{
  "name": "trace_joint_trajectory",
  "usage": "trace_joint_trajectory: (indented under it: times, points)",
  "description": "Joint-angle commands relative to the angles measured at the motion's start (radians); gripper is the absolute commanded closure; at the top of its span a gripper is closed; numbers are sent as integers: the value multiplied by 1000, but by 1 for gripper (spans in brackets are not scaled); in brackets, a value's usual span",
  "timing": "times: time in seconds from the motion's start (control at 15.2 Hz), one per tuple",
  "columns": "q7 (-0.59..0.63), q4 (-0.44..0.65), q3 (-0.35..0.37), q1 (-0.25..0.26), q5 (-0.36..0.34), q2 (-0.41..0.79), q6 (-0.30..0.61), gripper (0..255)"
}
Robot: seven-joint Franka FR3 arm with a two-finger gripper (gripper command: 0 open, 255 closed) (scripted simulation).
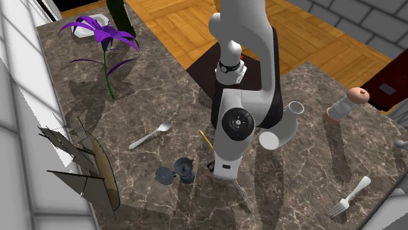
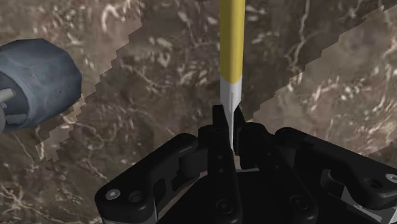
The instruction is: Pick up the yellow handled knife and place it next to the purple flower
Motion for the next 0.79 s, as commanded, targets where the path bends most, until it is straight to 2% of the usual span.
trace_joint_trajectory:
  times: [0.0,0.26,0.73]
  points:
    - [0,0,0,0,0,0,0,255]
    - [0,0,0,0,0,0,0,255]
    - [-7,35,4,-2,10,-47,-81,255]
